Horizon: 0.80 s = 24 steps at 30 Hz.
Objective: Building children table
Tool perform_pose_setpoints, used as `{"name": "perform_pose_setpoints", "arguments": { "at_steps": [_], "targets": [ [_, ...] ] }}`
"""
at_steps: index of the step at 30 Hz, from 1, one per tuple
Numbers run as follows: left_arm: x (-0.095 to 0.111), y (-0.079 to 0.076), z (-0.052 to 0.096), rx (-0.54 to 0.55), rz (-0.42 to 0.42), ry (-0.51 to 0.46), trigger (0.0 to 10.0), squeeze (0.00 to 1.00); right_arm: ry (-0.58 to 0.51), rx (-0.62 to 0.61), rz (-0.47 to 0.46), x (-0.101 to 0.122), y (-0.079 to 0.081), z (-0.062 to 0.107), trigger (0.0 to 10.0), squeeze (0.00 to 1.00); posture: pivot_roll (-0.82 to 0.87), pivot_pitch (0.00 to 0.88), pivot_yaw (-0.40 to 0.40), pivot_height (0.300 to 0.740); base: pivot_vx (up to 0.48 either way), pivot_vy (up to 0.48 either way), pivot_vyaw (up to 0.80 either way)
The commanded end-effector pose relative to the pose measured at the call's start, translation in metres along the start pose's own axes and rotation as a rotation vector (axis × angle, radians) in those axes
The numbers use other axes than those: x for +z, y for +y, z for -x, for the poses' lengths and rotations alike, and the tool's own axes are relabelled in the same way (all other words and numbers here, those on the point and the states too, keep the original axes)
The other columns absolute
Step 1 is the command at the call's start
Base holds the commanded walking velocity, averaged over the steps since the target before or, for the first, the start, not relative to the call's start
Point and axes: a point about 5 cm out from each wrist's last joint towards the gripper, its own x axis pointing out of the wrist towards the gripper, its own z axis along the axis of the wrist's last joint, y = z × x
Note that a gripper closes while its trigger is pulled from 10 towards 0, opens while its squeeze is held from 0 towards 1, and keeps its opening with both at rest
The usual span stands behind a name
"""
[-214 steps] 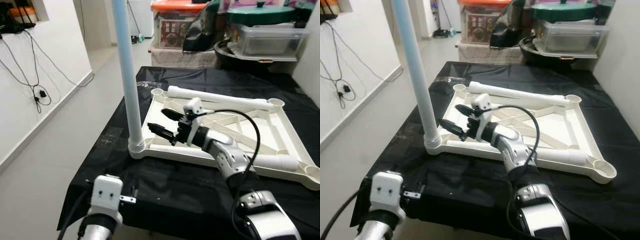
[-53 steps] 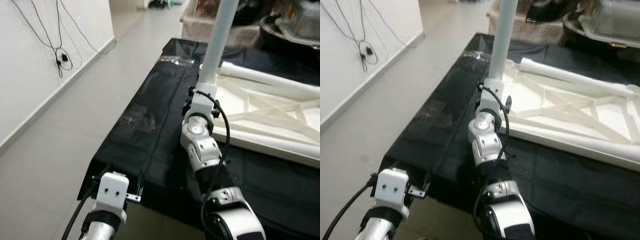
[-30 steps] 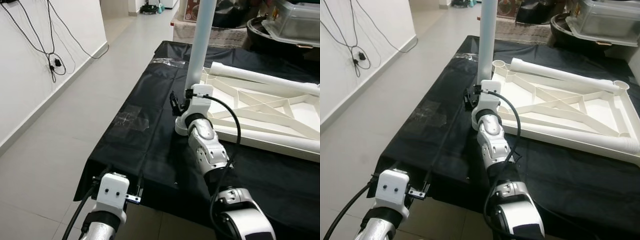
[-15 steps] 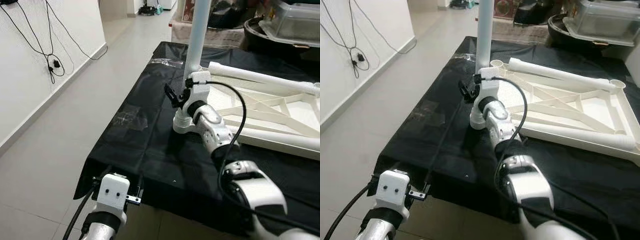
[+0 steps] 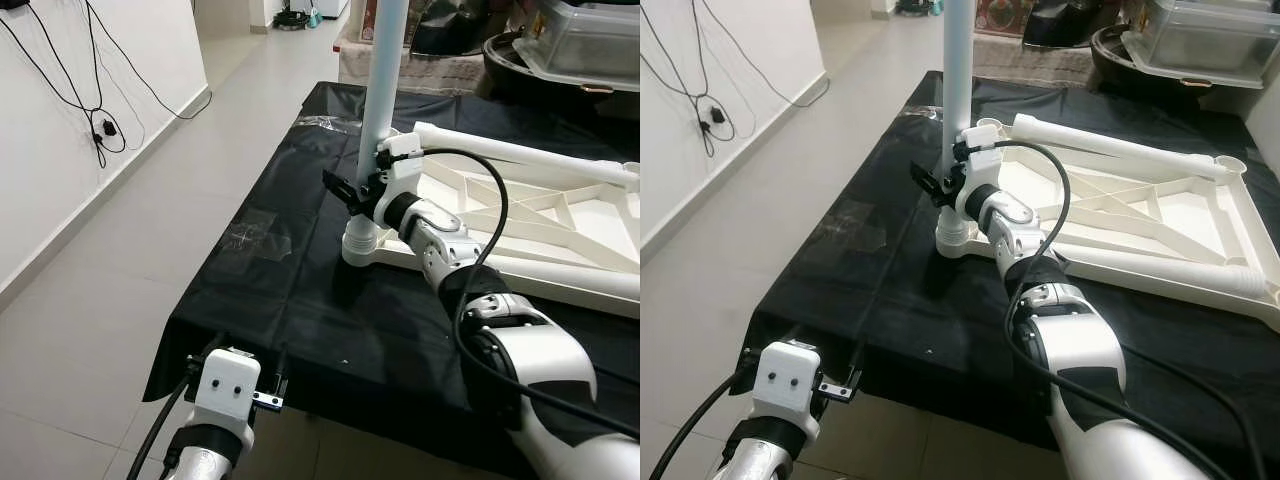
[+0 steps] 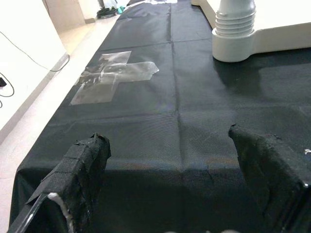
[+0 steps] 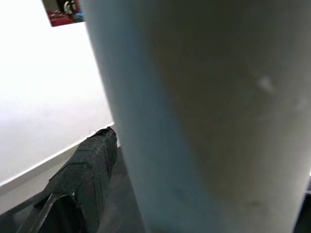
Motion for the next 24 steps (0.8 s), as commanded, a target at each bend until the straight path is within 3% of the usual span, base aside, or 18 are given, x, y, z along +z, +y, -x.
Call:
{"name": "perform_pose_setpoints", "arguments": {
  "at_steps": [1, 17, 18, 24],
  "targets": [
    [-0.0014, -0.0007, 0.0024, -0.002, -0.004, 0.015, 10.0, 0.00, 0.007, 0.026, 0.026, 0.0041, 0.0018, -0.0022, 10.0, 0.00, 0.09, 0.131, -0.014, 0.740, 0.000, 0.000, 0.00],
    [-0.0014, -0.0013, 0.0043, -0.002, -0.004, 0.022, 10.0, 0.00, 0.018, 0.039, 0.039, 0.0136, -0.0035, -0.0023, 10.0, 0.00, 0.10, 0.142, -0.012, 0.740, 0.000, 0.000, 0.00],
    [-0.0015, -0.0014, 0.0042, -0.003, -0.005, 0.022, 10.0, 0.00, 0.020, 0.055, 0.039, 0.0133, -0.0025, -0.0023, 0.0, 0.00, 0.10, 0.142, -0.012, 0.740, 0.000, 0.000, 0.00],
    [-0.0017, -0.0014, 0.0039, -0.003, -0.005, 0.022, 10.0, 0.00, 0.025, 0.100, 0.035, 0.0108, 0.0009, -0.0024, 0.0, 0.00, 0.10, 0.141, -0.010, 0.740, 0.000, 0.000, 0.00]
  ]
}}
